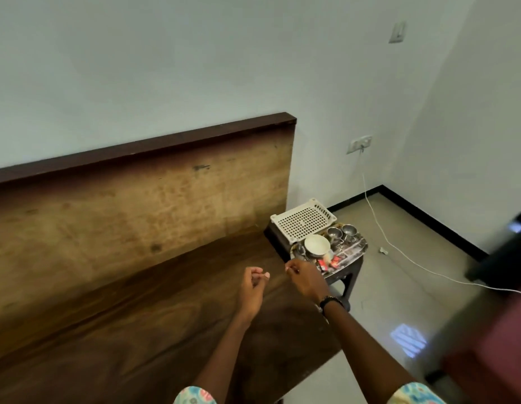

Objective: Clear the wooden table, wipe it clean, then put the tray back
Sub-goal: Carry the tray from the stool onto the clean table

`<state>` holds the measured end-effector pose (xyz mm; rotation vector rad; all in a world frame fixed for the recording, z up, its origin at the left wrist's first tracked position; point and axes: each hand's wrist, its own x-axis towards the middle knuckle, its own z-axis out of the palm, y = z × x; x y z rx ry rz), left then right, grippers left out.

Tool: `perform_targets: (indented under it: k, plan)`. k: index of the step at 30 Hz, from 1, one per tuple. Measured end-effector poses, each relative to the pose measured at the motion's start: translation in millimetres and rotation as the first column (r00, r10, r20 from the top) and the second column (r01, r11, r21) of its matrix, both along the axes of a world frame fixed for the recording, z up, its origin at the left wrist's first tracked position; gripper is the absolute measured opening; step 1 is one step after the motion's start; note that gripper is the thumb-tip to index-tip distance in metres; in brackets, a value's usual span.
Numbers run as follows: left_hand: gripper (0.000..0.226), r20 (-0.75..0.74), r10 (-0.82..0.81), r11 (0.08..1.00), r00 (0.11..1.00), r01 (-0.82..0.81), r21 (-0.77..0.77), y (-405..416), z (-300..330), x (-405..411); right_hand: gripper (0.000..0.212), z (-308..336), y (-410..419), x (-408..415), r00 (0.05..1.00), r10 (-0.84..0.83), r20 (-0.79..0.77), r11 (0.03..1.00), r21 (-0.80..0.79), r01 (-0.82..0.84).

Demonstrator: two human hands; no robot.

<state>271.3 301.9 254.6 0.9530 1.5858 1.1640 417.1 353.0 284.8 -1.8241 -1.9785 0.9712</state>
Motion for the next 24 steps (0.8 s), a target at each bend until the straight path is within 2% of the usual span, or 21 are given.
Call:
perform_targets:
  k: [7, 11, 15, 24]
  plan:
    - [0.007, 0.013, -0.088, 0.996, 0.996, 0.088, -0.033, 80, 1, 56, 0.022, -3, 70, 56, 0.999, -0.037, 0.04, 0.999, -0.02, 0.038]
    - [0.016, 0.03, -0.135, 0.989, 0.99, 0.137, -0.06, 118, -6, 88, 0.023, -13, 108, 90, 0.996, -0.068, 0.055, 0.996, -0.053, 0.071]
    - [0.015, 0.034, -0.156, 0.981, 0.987, 0.159, -0.112, 140, -22, 109, 0.024, -31, 138, 124, 0.995, -0.086, 0.054, 0.991, -0.094, 0.091]
    - [0.024, -0.026, 0.067, 0.942, 0.997, -0.071, -0.328, 211, -76, 166, 0.022, -86, 226, 214, 0.994, -0.09, 0.067, 0.981, -0.167, 0.1]
